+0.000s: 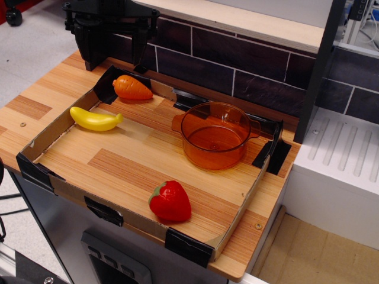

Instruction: Put banana in pot

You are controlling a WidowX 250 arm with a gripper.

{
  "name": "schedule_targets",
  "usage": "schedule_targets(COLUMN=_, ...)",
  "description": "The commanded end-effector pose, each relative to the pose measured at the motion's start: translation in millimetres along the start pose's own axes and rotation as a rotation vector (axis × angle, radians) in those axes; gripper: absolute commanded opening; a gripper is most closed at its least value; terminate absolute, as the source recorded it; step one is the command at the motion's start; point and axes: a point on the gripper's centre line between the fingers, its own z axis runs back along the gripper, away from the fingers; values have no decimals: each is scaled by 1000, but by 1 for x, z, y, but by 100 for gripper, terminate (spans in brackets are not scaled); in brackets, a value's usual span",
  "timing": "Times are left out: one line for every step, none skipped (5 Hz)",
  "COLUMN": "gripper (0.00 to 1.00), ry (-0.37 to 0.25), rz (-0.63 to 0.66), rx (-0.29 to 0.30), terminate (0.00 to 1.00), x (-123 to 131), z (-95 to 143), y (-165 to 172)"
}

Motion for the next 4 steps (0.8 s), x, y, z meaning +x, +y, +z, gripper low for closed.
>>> schedule_targets(gripper=100, ry=0, rz=0, rx=0, terminate=0, x=0, z=0, y=0)
schedule_targets(gripper=100, ry=-47, rz=247, rx=-99, terminate=0, x=0, z=5, y=10)
schedule_targets(gripper=100, ry=-8, rz=441, rx=-78, terminate=0, x=-4, z=-6, y=21)
schedule_targets(gripper=100, ry=-13, rz=574, rx=-74, terminate=0, x=-3, z=-17, y=30)
